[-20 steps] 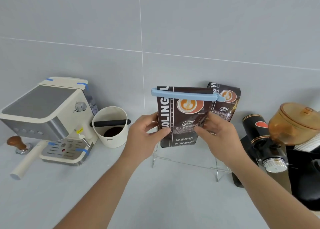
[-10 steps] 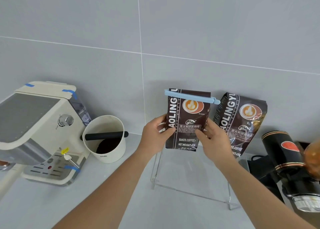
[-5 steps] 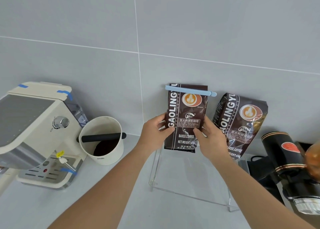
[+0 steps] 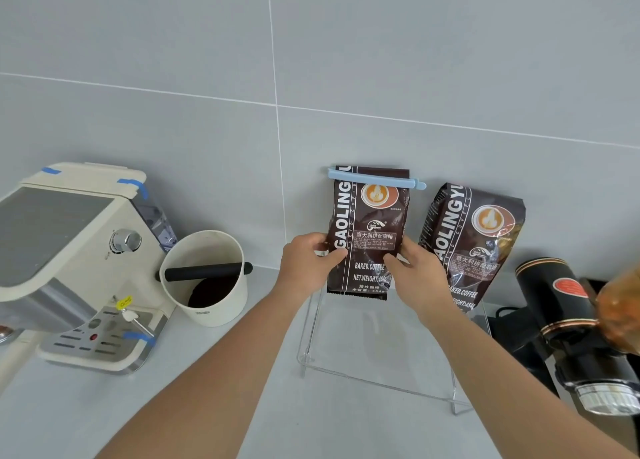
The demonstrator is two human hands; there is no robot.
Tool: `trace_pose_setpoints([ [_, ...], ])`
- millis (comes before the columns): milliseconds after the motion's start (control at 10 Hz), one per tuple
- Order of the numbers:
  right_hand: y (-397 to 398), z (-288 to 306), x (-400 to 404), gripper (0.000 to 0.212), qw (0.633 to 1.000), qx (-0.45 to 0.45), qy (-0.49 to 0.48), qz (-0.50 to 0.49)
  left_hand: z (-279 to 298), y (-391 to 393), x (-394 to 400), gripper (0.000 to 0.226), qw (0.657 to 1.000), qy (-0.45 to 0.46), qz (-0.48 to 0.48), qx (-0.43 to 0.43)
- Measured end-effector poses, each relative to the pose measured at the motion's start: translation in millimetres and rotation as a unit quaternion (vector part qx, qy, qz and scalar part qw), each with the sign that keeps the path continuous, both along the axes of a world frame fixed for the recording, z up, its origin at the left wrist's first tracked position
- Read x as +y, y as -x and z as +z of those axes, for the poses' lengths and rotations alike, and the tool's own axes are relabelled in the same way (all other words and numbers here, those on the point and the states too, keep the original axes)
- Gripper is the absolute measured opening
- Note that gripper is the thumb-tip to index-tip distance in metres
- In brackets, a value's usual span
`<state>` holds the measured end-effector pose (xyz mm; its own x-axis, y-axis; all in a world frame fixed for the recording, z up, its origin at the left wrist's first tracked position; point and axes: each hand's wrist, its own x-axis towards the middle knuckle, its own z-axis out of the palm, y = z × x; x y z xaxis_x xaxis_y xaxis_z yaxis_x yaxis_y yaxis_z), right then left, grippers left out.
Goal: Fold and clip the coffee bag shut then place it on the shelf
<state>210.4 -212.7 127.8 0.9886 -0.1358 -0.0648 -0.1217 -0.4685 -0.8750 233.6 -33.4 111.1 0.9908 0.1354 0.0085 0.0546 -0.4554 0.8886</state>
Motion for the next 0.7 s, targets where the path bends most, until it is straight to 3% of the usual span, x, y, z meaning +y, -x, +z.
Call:
trace_pose_setpoints([
  [300, 9.1, 16.0, 0.8, 0.040, 0.995, 0.029, -0.096, -0.007, 14.2, 10.0, -4.0, 0.019, 0.999, 0.017, -0.001, 0.038],
  [500, 21.1, 36.6, -7.0, 0.024, 0.989, 0.047, -0.141, -0.009, 37.2, 29.0, 6.2, 0.015, 0.980, 0.171, -0.042, 0.091],
  [600, 30.7, 55.9, -10.6, 0.034, 0.971, 0.061, -0.231, 0.006, 56.1, 48.6, 21.2, 0.006, 0.953, 0.278, -0.028, 0.116],
  [700, 44.7, 75.9, -16.9, 0.032, 0.939, 0.045, -0.341, 0.013, 67.9, 63.7, 39.0, 0.029, 0.905, 0.403, -0.033, 0.129],
])
